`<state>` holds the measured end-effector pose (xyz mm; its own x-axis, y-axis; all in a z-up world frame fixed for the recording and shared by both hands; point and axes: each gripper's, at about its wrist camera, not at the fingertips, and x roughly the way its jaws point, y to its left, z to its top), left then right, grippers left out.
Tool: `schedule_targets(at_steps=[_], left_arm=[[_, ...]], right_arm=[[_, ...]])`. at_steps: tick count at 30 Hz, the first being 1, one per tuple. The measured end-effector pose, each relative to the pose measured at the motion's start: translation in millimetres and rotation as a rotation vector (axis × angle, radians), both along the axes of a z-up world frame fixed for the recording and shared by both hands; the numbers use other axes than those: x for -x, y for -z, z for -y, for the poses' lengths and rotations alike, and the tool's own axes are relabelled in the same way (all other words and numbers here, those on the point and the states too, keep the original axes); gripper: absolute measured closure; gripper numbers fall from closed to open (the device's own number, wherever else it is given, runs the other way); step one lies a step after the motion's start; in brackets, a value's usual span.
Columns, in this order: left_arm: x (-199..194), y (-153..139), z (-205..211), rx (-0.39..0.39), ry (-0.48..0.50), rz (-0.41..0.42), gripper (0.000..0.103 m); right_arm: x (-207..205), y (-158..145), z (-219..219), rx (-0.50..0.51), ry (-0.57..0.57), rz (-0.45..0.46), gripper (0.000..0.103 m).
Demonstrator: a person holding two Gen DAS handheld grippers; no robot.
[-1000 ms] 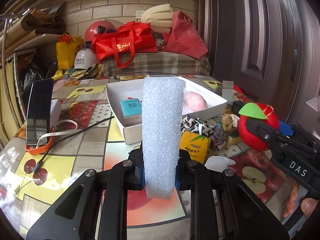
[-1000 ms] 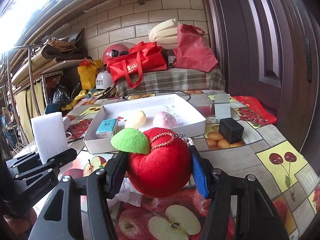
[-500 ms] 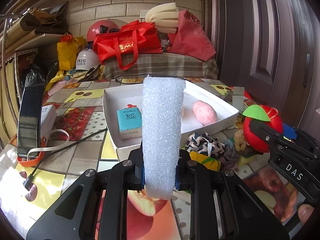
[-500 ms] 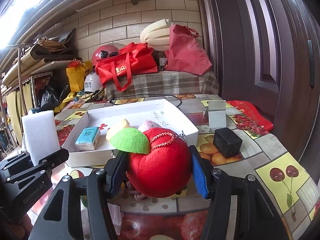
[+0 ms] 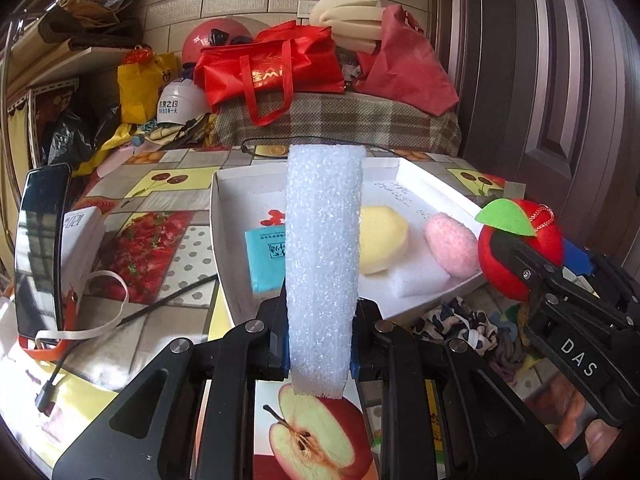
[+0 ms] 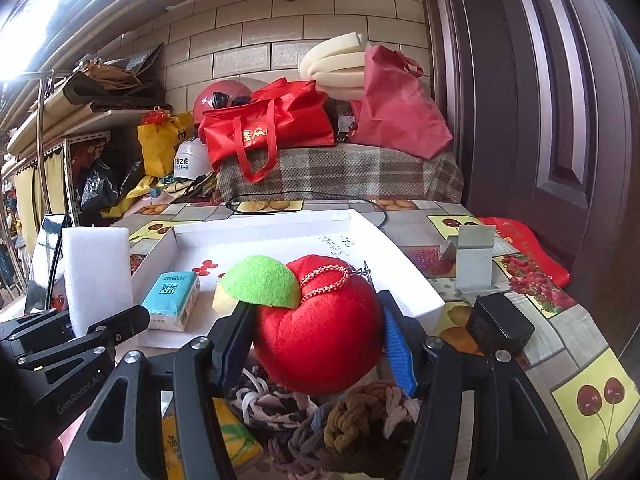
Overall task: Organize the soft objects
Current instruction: 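Carry the foam roll and apple plush into the white tray and open both tools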
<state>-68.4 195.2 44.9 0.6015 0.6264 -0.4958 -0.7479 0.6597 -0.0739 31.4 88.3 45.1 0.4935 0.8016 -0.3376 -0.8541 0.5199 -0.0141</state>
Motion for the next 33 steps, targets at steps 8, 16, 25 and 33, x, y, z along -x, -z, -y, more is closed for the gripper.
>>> schedule_targets(at_steps=[8,16,25,33], left_arm=[[-8,-2,-17,-0.021,-0.024,-0.011,0.084],[-16,-2,-30,-0.035,-0.036,-0.026,0.084],[-8,0,-64,0.032,-0.097,0.015,0.084],[-12,3,-67,0.053,-0.077,0.004,0.084]], right_arm=[[-1,0,-19,0.015,-0.026,-0.004,0.043],[-2,1,-37,0.048,-0.056,0.001,0.044],[2,9,-69,0.172,-0.207,-0.029,0.044],[-25,11,-78,0.159,-0.056,-0.115,0.044]])
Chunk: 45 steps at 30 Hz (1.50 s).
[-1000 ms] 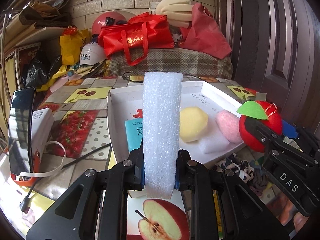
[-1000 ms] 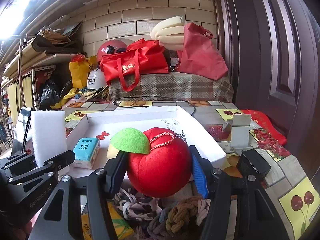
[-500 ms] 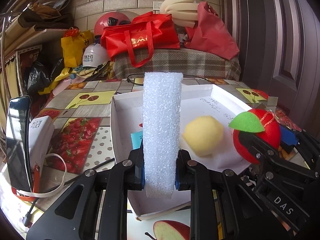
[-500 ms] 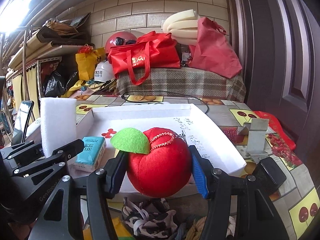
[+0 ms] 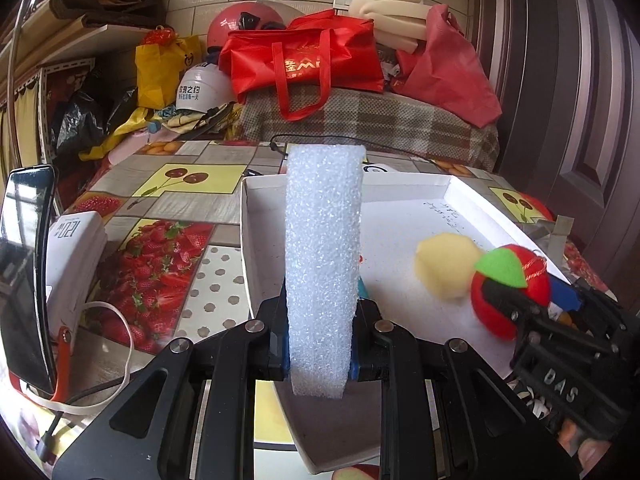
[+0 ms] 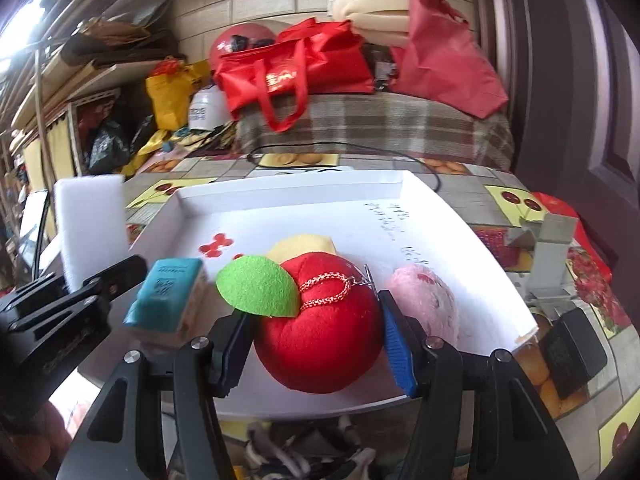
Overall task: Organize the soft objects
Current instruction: 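Carry the foam roll and apple plush into the white tray and open both tools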
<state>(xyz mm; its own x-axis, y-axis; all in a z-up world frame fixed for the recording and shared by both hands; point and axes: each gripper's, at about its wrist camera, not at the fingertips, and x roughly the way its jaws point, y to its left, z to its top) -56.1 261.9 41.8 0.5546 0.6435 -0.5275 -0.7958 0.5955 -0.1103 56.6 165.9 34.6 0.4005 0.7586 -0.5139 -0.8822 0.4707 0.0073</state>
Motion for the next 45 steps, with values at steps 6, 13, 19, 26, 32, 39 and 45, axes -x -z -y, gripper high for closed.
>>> schedule_targets(at_steps=[6,13,19,26,32,39,45], left_arm=[[-15,-4,0,-0.065,0.028,-0.039,0.084],[-39,4,-21,-0.006,0.105,-0.090,0.084],[-40,5,-22,0.000,0.097,-0.092,0.084],[-38,3,-19,-0.025,0.071,-0.090,0.084],[-38,3,-20,-0.027,0.064,-0.093,0.084],[-32,2,-21,-0.039,0.005,-0.073,0.070],[-11,1,-26,-0.031,-0.082,-0.012,0.006]], right_arm=[[-27,-3,11,-0.073,0.147,-0.064,0.044],[5,-5,-11,-0.062,-0.026,-0.015,0.044],[0,-3,-13,-0.059,-0.033,-0.049,0.044],[2,-4,-14,-0.054,-0.026,-0.033,0.041],[0,-3,-13,-0.052,-0.015,-0.040,0.039],[-5,-3,-10,-0.058,0.022,-0.040,0.021],[-3,-8,1,-0.118,0.055,-0.021,0.013]])
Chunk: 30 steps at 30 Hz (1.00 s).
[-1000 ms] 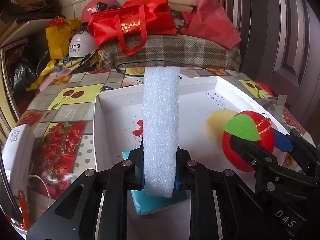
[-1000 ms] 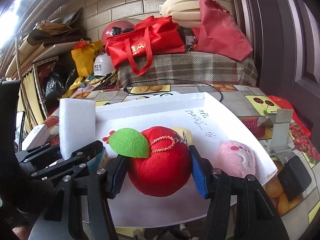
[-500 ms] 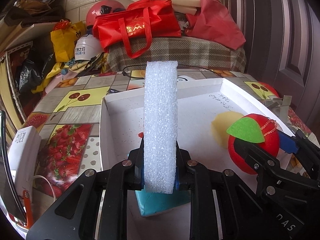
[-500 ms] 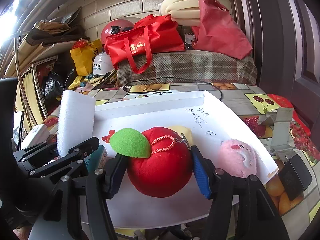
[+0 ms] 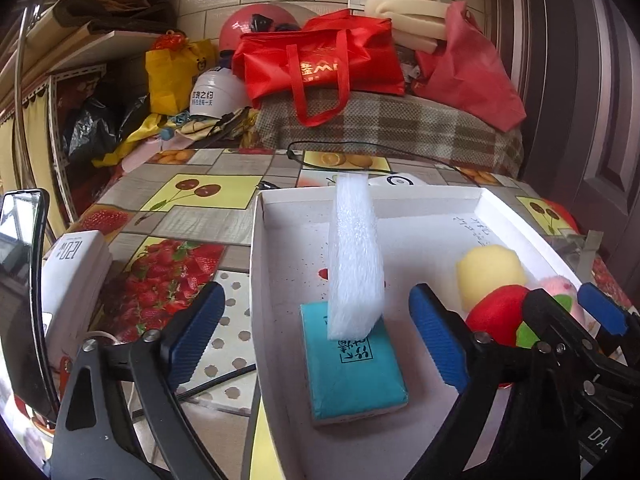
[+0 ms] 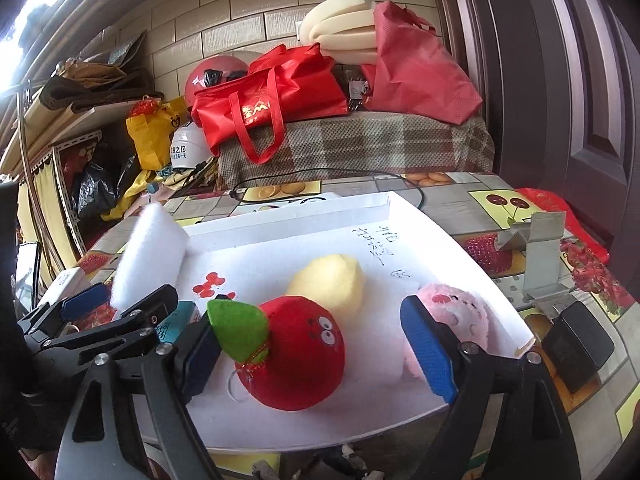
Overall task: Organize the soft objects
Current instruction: 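Carry the foam roll and apple plush into the white tray and open both tools, then withdraw both open tools from the tray toward the remaining items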
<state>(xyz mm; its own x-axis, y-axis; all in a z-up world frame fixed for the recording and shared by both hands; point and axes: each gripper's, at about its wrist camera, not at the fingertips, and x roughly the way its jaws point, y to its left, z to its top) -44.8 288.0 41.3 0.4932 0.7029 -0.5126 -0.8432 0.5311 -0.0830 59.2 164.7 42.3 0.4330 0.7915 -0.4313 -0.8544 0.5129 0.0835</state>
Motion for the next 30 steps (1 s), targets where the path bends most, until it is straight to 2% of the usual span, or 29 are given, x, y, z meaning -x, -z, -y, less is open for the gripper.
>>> schedule_targets(at_steps=[4,18,30], left_arm=[[4,-4,6,-0.041,-0.024,0.014,0.002],[11,-9,12,-0.081,-0.046,0.043,0.001],[17,-13,26,-0.137,-0.009,0.074,0.001]], right_arm=[[-1,-3,6,-0.032,0.035,0.009,0.000],[16,-8,14,-0.086,0.052,0.106,0.000],[19,-8,27,-0.111,0.071,0.112,0.000]])
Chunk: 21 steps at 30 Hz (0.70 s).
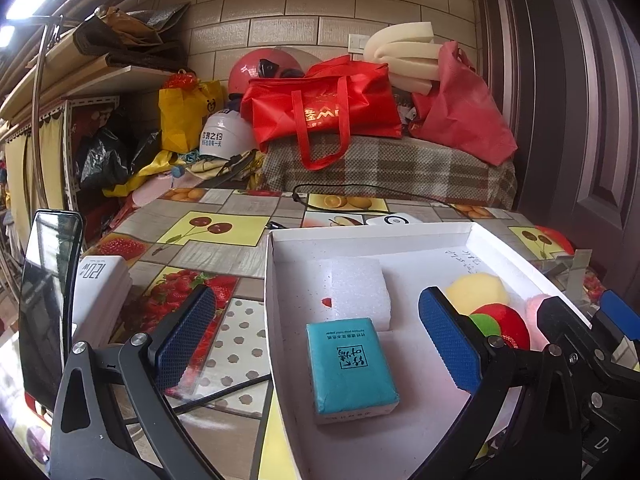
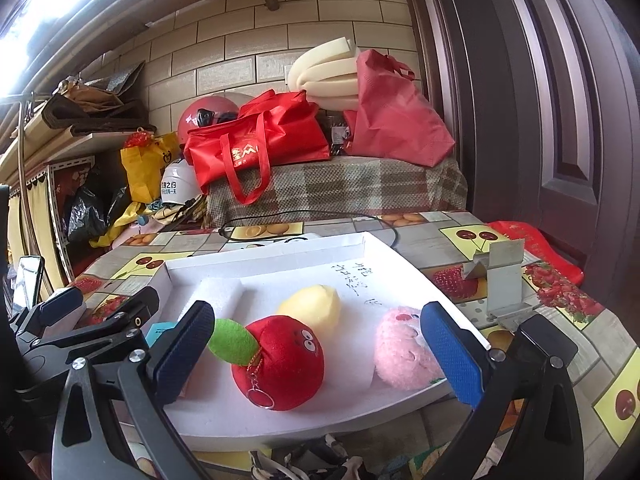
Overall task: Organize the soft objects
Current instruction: 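Withdraw both open tools from the tray toward the remaining items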
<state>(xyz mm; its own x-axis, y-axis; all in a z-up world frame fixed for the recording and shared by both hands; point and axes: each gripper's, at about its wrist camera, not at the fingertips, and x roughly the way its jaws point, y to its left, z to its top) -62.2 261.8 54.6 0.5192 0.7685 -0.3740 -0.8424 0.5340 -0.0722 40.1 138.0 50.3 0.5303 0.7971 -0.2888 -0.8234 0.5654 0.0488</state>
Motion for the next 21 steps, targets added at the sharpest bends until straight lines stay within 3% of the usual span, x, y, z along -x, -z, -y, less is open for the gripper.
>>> schedule_targets(at_steps=[14,21], left_arm=[[9,-4,19,-0.052,0.069,0.014,0.000],[13,-3,25,-0.036,0.101,0.004,0.000]], right_arm=[[1,1,18,-0.009,0.033,-0.012,0.000],[0,2,26,-0.008,0.051,-0.016,0.000]])
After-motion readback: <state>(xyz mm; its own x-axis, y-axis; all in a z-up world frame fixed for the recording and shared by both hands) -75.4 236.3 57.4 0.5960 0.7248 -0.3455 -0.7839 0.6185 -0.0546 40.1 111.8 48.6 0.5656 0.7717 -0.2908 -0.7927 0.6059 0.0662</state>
